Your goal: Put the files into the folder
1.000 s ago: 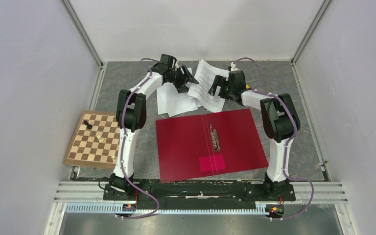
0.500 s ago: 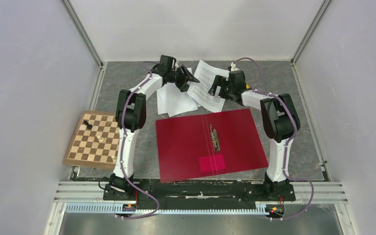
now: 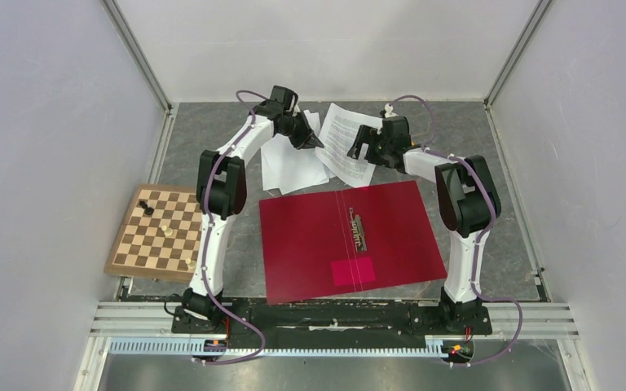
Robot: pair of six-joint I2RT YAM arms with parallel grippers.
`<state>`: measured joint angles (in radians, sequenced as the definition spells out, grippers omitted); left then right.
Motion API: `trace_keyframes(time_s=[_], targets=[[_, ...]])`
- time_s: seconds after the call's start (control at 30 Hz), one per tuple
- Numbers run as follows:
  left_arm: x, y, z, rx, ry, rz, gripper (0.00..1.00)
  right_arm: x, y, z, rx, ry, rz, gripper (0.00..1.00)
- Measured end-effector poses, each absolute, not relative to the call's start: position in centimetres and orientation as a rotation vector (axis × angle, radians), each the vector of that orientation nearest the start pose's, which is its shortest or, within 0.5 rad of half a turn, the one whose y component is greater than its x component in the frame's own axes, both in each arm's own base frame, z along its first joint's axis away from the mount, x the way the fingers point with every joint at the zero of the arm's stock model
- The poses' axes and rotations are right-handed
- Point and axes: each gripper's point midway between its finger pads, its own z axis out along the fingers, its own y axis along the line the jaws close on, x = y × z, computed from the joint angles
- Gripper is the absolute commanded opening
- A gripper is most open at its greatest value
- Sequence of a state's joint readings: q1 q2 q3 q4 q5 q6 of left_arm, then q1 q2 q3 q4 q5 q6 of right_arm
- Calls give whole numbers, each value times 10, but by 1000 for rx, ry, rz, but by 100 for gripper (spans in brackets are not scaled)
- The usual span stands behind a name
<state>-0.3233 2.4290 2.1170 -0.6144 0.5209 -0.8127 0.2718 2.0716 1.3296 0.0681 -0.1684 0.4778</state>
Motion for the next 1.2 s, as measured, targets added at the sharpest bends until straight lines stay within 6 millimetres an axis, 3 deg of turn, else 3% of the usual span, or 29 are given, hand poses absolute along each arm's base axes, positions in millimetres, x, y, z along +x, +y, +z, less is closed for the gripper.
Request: trace_keyframes(time_s=[0.1,0.17,0.27,0.4,0.53,0.67,0.73,0.8,0.9,1.07,1.2], targets=[[512,-293,87,-391,2650,-1033,2,499,187,46,150,2313,584,98],[513,-296,94,-380,2642,-1014,2,497,183,58,155,2307,588,98],[514,-301,103,-394,2625,-1026,2,495,177,90,158,2254,594,98],[516,-309,121,-536,2583,-1090,2,485,164,145,181,2151,629,98],[504,-306,164,-716,2478,-1172,2,470,141,174,244,2089,654,98],[486,-302,224,-781,2331,-1281,2,456,125,182,296,2069,647,99],[467,-300,246,-780,2267,-1332,2,446,122,182,301,2071,645,98],[439,-301,253,-762,2246,-1360,2,432,121,180,301,2078,644,98],[386,-311,232,-715,2291,-1379,2,409,119,174,292,2083,643,98],[276,-320,137,-666,2548,-1271,2,369,113,150,278,2120,625,98],[206,-316,89,-585,2697,-1174,2,345,110,124,264,2169,607,98]])
